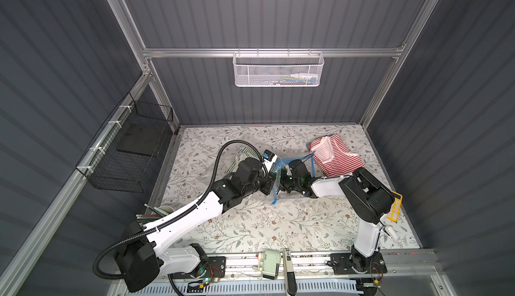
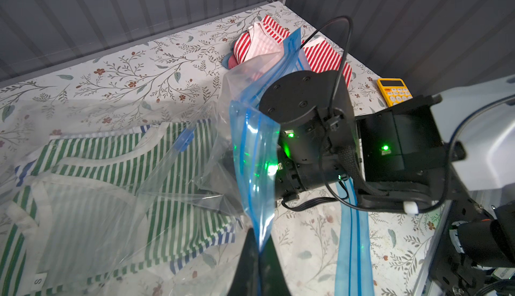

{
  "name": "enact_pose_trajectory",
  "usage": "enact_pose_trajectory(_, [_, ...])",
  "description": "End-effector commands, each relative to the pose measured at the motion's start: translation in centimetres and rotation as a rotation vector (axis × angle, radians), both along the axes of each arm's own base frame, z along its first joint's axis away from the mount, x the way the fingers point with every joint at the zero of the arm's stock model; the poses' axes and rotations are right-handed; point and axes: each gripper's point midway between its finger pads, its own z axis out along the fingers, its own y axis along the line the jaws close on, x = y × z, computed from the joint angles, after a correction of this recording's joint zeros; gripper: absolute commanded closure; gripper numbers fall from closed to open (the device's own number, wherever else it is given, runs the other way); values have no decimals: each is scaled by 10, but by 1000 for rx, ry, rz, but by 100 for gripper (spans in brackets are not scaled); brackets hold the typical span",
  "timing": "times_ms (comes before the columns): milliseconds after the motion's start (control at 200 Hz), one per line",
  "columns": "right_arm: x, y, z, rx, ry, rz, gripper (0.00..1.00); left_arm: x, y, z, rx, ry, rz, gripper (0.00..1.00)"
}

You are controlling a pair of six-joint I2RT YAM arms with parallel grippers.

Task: Take the tank top out of the vacuum bag
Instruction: Take out the tank top from the vacuum bag.

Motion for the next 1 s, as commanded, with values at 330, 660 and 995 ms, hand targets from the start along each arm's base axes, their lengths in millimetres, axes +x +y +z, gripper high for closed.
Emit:
enact_pose_trajectory(330, [10,2,29,55,-107,-12,100,-4,4,17,-26,-21,1,100])
enact_pose_trajectory(660, [3,1,54,64,-156,14,100,-1,8,14,-23,-30,25,100])
enact_pose_trajectory(995, [-15,-4,61,67,-136,20,100,7,10,12,-4,-36,64,100])
